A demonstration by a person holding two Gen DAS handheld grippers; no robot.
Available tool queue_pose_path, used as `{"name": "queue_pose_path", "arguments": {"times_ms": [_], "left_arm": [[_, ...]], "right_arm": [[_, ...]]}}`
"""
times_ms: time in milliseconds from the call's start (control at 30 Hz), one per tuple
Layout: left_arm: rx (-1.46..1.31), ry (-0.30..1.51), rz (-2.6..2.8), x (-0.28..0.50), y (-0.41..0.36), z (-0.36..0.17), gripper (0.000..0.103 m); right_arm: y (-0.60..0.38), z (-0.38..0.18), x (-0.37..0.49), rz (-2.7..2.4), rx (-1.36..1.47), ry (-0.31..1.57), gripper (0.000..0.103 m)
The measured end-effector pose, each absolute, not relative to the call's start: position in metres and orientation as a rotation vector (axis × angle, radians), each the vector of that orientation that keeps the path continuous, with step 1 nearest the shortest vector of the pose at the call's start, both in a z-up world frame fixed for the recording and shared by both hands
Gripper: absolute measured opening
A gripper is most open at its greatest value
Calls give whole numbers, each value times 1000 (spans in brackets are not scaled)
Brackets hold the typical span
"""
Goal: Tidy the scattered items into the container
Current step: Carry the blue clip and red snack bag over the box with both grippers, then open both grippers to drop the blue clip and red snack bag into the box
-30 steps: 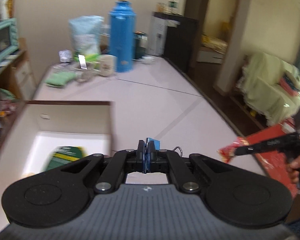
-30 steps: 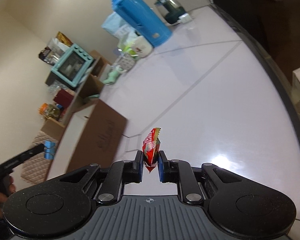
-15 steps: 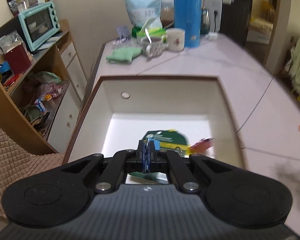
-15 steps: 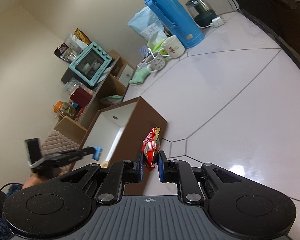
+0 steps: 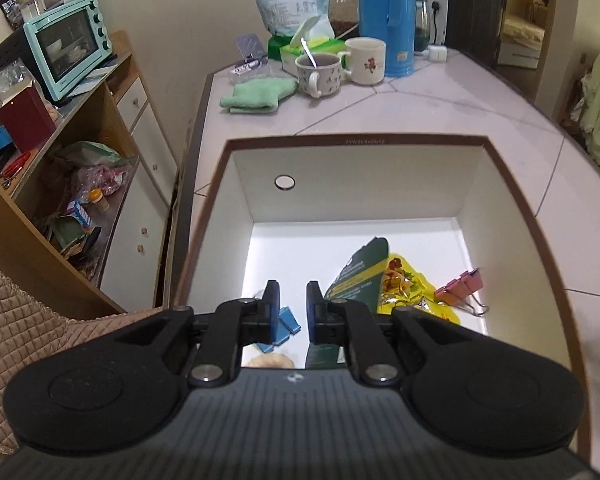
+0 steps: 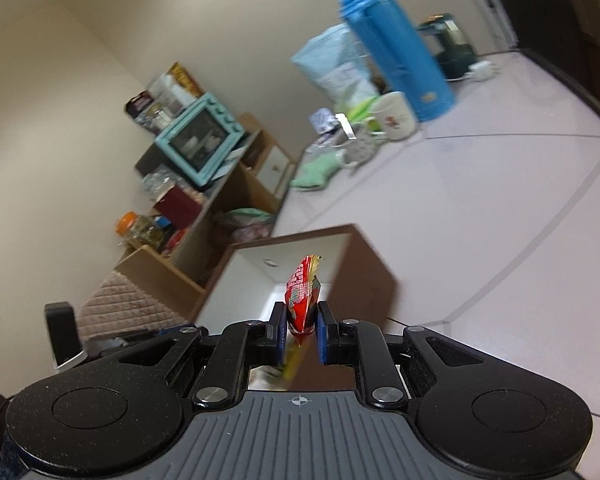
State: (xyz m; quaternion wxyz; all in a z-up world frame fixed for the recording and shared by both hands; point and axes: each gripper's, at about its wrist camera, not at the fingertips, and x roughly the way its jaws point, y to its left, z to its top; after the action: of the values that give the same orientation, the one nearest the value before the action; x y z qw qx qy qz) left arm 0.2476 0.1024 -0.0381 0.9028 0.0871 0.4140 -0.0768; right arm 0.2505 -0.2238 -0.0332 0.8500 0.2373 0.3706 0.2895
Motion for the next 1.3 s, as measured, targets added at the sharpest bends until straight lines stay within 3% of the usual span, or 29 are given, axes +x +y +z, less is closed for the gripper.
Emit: {"name": "queue_pose_path", "arguments": {"times_ms": [300,867,967,1300], "left_arm": [[97,842,-198,216,140,-4,28],[74,853,-215,237,179,-1,37],[73,859,-223,245,180,-5,40],[64,878,-235,254,176,-14,48]], "right_arm": [[-138,-47,301,727,437,848,15],[-63,-94,365,764,360,956,18],[-56,-89,368,730,332,903,92],[-72,-73,361,677,371,874,93]]}}
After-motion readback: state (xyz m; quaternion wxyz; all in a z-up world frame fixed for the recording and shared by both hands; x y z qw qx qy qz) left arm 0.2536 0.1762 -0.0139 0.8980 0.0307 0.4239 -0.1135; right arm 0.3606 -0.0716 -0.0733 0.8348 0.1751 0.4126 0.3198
